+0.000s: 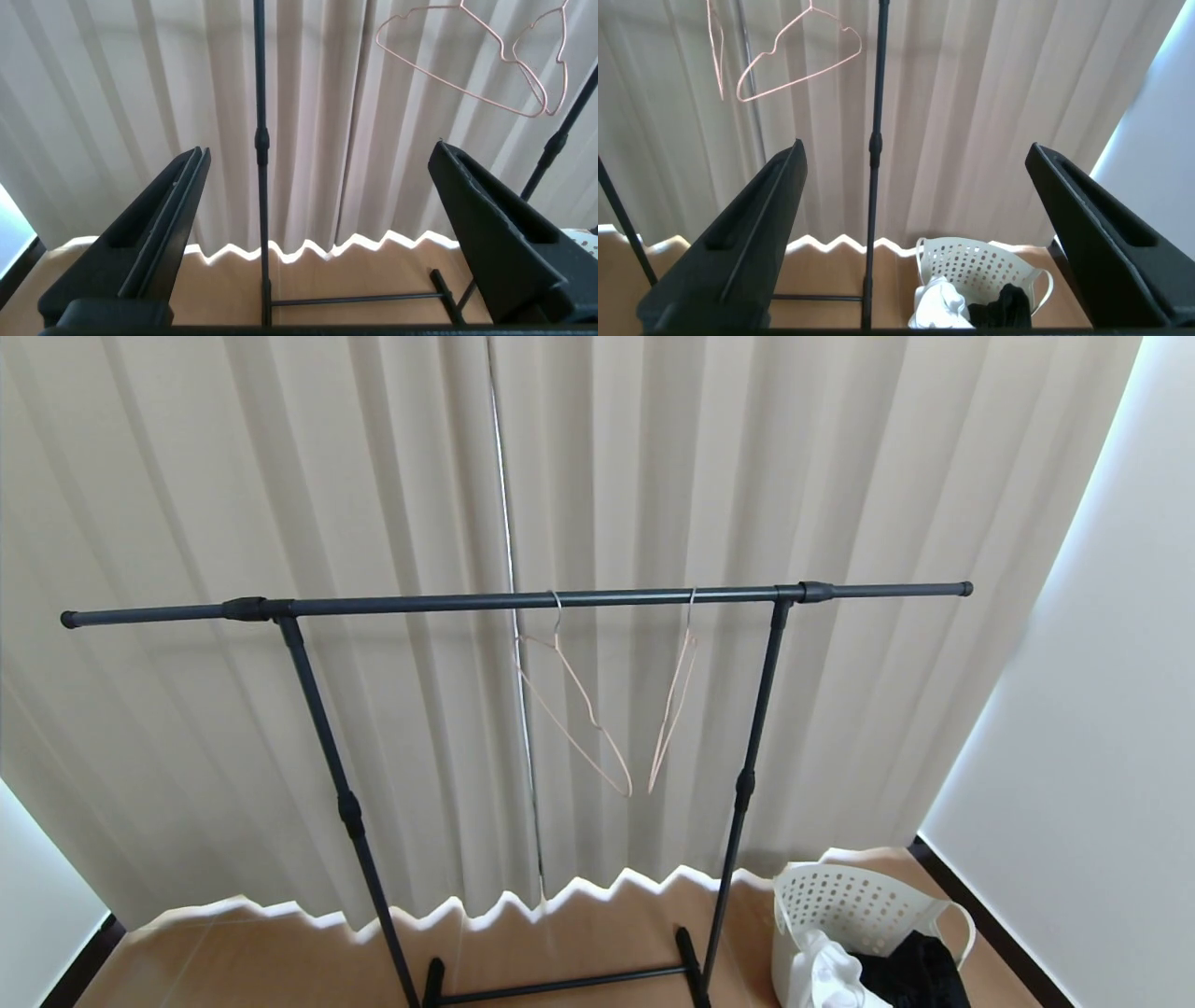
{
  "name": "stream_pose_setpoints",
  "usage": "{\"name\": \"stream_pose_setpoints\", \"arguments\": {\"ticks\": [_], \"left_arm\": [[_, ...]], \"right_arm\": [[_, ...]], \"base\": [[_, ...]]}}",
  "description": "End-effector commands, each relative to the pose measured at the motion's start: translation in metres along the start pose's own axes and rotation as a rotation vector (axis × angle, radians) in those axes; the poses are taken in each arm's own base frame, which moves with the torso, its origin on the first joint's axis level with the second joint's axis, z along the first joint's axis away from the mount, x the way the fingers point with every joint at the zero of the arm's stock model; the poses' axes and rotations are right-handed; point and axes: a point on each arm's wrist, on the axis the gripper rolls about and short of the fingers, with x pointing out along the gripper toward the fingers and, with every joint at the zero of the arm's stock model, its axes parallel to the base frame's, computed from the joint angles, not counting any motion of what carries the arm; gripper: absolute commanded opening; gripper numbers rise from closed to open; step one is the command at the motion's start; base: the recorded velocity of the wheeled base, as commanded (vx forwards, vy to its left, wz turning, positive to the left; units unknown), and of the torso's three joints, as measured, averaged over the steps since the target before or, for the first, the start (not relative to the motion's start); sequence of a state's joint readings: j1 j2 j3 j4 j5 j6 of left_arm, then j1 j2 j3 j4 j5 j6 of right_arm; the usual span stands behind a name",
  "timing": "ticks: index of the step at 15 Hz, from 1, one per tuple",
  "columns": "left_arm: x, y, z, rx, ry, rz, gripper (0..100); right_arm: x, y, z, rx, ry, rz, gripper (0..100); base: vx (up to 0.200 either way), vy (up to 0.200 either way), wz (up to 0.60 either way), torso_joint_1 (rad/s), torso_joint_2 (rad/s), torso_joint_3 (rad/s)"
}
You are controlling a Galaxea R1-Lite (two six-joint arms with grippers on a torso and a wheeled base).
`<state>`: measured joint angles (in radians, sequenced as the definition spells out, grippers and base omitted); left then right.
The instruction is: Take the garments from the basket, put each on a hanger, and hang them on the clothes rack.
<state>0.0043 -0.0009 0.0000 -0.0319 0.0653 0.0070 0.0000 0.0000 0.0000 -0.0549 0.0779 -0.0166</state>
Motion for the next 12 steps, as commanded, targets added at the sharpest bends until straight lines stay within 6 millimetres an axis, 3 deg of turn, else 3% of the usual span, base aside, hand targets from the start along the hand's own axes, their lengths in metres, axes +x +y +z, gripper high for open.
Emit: {"name": "stream_pose_setpoints", "arguments": {"ticks": [1, 12], "left_arm": [[0.0001, 0.0, 0.0, 0.001, 0.001, 0.001, 100], [0.0001, 0.0003, 0.0, 0.004, 0.001, 0.013, 100]], "right_arm": [[0.0001, 0.0, 0.0001, -0.002, 0.001, 0.0, 100], [0.0001, 0.0, 0.0001, 0.001, 0.001, 0.0, 100]], "base": [[0.0, 0.0, 0.0, -0.144, 0.34, 0.173], [0.0, 0.0, 0.0, -0.156, 0.36, 0.204]]}}
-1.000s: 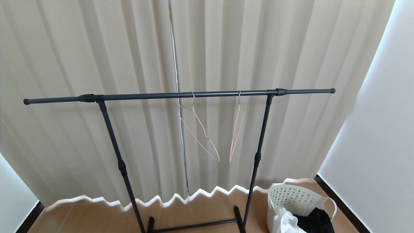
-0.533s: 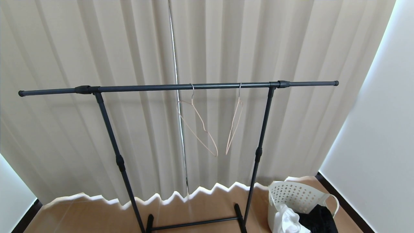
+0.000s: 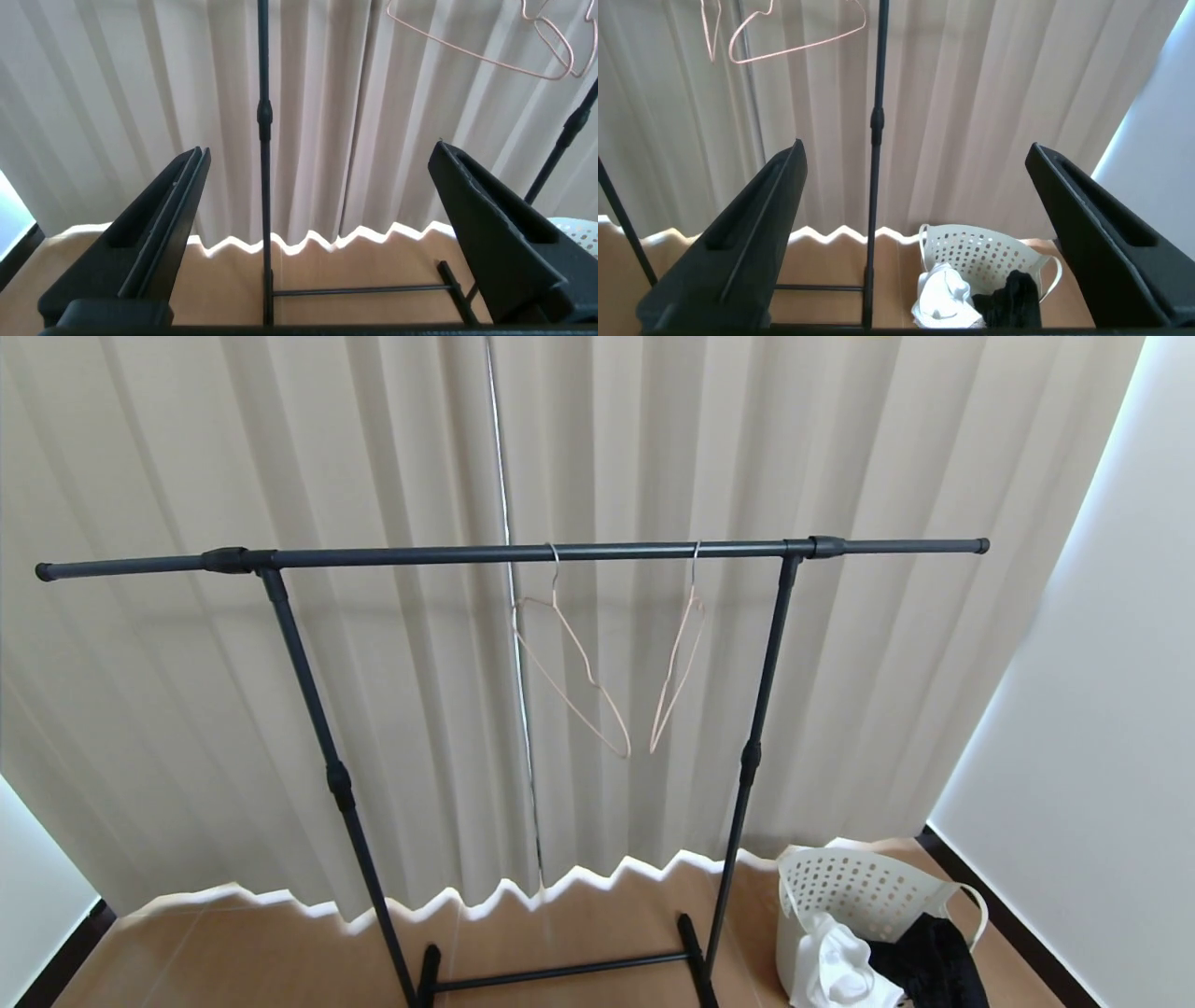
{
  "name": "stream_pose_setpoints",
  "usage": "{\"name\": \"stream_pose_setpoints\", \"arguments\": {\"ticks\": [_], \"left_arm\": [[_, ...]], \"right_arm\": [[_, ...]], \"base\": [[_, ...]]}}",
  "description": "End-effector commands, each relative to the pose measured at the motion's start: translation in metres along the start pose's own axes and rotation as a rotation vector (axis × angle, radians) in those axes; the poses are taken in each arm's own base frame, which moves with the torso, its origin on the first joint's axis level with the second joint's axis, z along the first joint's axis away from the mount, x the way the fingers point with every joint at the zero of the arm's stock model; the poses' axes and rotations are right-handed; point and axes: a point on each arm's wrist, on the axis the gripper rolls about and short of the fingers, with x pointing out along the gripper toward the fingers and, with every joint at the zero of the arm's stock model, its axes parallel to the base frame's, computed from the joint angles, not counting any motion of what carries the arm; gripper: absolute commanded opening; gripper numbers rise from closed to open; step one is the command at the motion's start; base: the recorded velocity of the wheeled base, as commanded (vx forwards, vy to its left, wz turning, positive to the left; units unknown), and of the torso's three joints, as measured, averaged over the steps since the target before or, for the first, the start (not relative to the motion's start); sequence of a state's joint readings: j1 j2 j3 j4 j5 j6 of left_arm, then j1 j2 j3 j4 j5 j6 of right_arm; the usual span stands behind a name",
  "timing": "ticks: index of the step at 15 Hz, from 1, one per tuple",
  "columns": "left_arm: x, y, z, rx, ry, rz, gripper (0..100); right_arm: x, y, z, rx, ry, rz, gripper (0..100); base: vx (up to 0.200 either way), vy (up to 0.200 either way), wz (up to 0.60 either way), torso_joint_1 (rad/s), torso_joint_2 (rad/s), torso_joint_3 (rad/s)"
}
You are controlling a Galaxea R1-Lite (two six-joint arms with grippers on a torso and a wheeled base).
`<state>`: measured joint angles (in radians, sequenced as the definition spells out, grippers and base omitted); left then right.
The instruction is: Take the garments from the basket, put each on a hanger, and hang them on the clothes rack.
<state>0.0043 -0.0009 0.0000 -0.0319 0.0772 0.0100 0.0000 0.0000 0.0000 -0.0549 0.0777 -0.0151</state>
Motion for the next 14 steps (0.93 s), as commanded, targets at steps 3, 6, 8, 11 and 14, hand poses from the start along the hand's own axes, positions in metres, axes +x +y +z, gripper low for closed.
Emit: {"name": "stream_pose_setpoints", "arguments": {"ticks": [3, 6, 8, 11, 14], "left_arm": [[0.0001, -0.0001, 0.0, -0.002, 0.001, -0.003, 100], [0.0001, -0.0001, 0.0, -0.005, 0.001, -0.002, 100], [0.0001, -0.0001, 0.0, -0.005, 0.001, -0.003, 100], [0.0001, -0.0002, 0.0, -0.004, 0.0, -0.006, 100], [0.0001, -0.0002, 0.0, -0.007, 0.001, -0.006, 100]], "right_arm": [[0.0001, 0.0, 0.0001, 0.001, 0.001, 0.001, 100], [0.0001, 0.0, 0.0001, 0.0, 0.001, 0.001, 100], [0.0001, 0.0, 0.0001, 0.0, 0.001, 0.001, 100], [0.0001, 0.0, 0.0001, 0.0, 0.001, 0.001, 100], [0.0001, 0.0, 0.0001, 0.0, 0.001, 0.001, 100]], "base": [[0.0, 0.0, 0.0, -0.185, 0.45, 0.264], [0.0, 0.0, 0.0, -0.214, 0.54, 0.331], [0.0, 0.0, 0.0, -0.215, 0.55, 0.327], [0.0, 0.0, 0.0, -0.188, 0.53, 0.334], [0.0, 0.0, 0.0, -0.17, 0.51, 0.338]]}}
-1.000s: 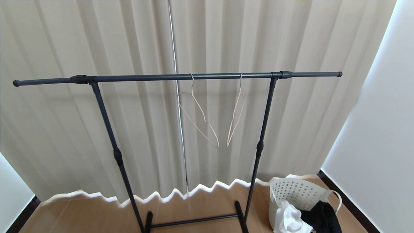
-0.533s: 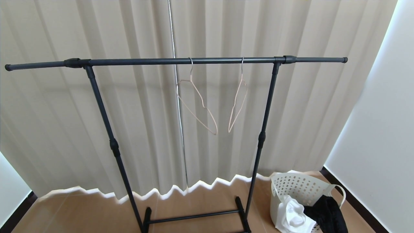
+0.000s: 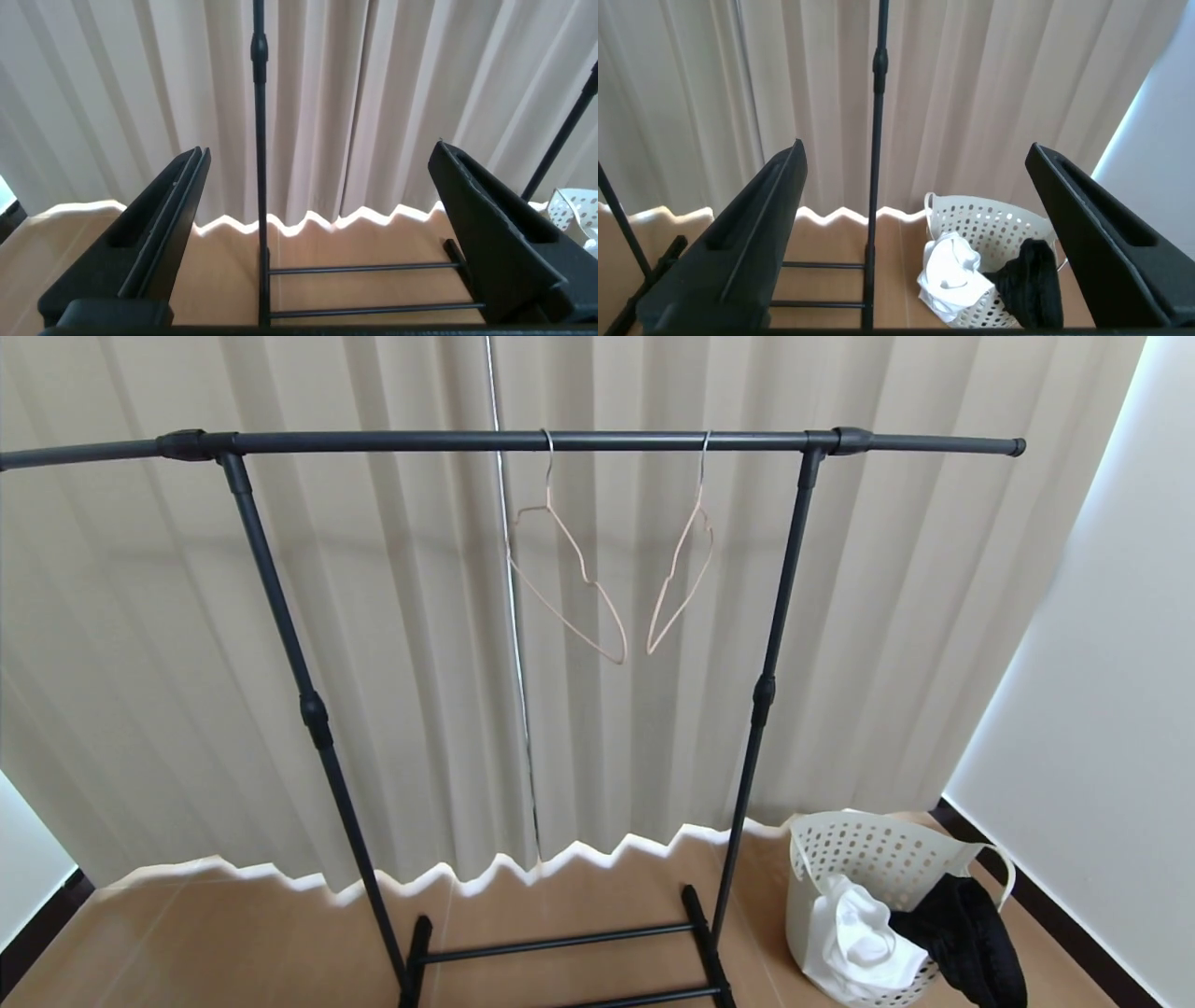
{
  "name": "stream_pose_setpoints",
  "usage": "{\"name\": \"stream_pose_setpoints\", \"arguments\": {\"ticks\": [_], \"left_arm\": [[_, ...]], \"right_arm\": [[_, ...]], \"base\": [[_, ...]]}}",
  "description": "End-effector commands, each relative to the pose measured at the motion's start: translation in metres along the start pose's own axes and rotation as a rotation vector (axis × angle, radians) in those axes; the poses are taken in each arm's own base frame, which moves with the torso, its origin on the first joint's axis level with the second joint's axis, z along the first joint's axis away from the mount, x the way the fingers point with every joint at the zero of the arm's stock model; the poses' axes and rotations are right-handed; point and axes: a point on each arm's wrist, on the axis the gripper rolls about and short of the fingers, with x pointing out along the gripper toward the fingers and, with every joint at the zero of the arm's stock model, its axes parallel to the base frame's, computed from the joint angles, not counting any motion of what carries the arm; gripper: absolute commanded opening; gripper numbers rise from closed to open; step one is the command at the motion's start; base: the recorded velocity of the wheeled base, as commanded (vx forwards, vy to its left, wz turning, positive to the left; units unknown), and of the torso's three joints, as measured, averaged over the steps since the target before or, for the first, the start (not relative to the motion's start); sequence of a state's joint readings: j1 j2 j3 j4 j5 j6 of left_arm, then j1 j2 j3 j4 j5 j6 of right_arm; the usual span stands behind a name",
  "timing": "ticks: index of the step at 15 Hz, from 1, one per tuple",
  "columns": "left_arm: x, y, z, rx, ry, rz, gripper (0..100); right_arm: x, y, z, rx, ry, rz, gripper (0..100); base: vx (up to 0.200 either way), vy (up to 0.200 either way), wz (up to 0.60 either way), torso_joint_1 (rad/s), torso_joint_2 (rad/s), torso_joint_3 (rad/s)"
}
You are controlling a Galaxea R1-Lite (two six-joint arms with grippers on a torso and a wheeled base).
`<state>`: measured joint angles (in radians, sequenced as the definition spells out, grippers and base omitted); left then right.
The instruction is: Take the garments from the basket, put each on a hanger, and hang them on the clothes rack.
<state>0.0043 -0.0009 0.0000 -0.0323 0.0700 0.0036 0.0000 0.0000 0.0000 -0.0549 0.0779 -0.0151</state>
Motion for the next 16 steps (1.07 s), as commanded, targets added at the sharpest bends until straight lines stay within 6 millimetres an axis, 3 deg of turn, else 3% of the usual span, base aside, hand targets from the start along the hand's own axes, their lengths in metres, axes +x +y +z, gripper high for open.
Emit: {"name": "stream_pose_setpoints", "arguments": {"ticks": [1, 12, 16], "left_arm": [[0.0001, 0.0, 0.0, -0.001, 0.001, -0.001, 100], [0.0001, 0.0, 0.0, 0.001, 0.001, -0.001, 100], [0.0001, 0.0, 0.0, -0.001, 0.001, -0.001, 100]], "right_arm": [[0.0001, 0.0, 0.0001, 0.0, 0.001, 0.0, 100], [0.0001, 0.0, 0.0001, -0.002, 0.001, 0.002, 100], [0.0001, 0.0, 0.0001, 0.0, 0.001, 0.002, 100]], "base": [[0.0, 0.0, 0.0, -0.154, 0.5, 0.334], [0.0, 0.0, 0.0, -0.1, 0.44, 0.342], [0.0, 0.0, -0.6, -0.012, 0.07, 0.058]]}}
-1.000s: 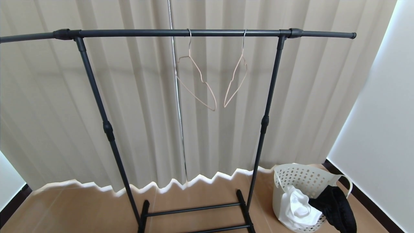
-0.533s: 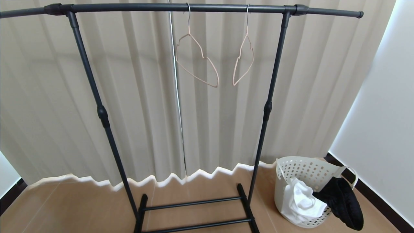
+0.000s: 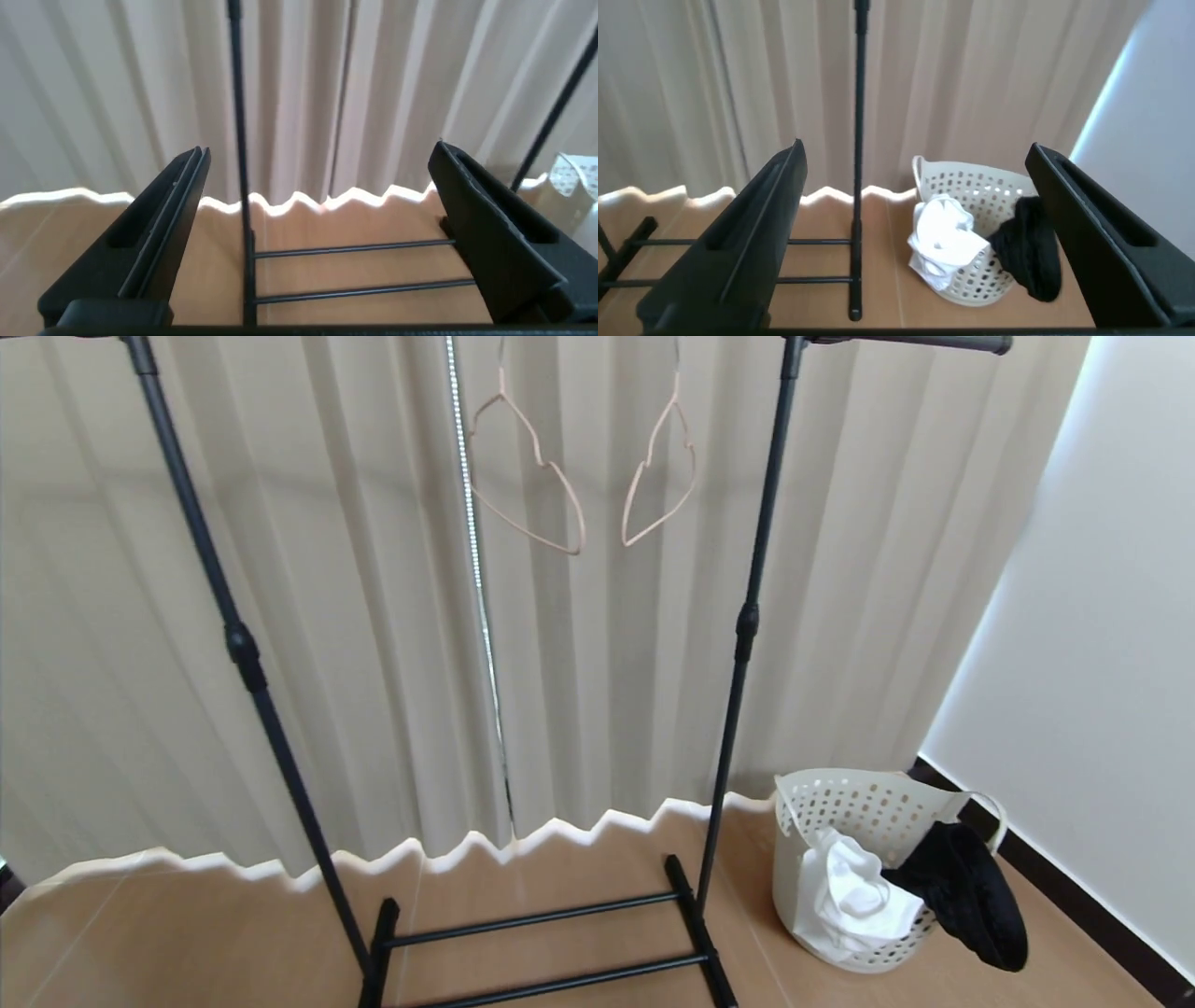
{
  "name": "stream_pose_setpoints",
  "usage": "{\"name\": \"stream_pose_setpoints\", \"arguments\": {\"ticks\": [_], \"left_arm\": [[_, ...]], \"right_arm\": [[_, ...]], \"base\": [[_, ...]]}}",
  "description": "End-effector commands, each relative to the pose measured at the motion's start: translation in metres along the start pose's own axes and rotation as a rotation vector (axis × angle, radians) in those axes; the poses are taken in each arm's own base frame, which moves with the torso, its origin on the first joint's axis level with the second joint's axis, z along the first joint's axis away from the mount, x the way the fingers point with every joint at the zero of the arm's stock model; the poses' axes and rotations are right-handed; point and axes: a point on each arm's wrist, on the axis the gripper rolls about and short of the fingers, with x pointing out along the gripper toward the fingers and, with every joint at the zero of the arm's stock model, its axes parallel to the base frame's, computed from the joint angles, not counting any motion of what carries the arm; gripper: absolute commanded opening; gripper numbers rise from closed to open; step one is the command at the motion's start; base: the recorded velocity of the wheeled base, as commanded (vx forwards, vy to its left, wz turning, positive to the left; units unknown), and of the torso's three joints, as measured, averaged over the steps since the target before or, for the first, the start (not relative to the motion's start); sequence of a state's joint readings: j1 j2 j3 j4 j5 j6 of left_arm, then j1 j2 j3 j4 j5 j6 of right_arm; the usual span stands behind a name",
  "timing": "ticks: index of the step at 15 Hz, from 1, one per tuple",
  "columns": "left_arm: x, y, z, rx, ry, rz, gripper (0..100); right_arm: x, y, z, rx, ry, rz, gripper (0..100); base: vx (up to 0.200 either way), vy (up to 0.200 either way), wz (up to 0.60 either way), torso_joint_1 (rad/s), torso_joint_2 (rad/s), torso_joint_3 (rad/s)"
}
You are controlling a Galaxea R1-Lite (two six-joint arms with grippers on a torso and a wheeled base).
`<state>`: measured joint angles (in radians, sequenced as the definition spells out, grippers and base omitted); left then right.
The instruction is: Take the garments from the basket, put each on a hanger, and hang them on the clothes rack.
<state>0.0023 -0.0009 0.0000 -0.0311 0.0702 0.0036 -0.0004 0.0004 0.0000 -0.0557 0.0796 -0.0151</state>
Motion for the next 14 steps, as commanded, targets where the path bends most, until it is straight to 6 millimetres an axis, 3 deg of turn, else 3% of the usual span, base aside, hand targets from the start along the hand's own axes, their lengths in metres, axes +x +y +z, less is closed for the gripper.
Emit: {"name": "stream_pose_setpoints", "arguments": {"ticks": [1, 11, 14], "left_arm": [[0.0001, 0.0, 0.0001, 0.0, 0.0, 0.003, 100], [0.0001, 0.0, 0.0001, -0.002, 0.0, 0.003, 100], [0.0001, 0.0, 0.0001, -0.002, 0.0, 0.003, 100]], "right_arm": [[0.0001, 0.0, 0.0, 0.001, 0.002, 0.001, 100], [0.0001, 0.0, 0.0, 0.005, 0.002, 0.001, 100], [0.0001, 0.0, 0.0, 0.006, 0.002, 0.001, 100]], "base": [[0.0, 0.0, 0.0, 0.0, 0.0, 0.0], [0.0, -0.2, 0.0, 0.001, 0.0, 0.005], [0.2, -0.133, -0.6, 0.002, 0.05, 0.035]]}}
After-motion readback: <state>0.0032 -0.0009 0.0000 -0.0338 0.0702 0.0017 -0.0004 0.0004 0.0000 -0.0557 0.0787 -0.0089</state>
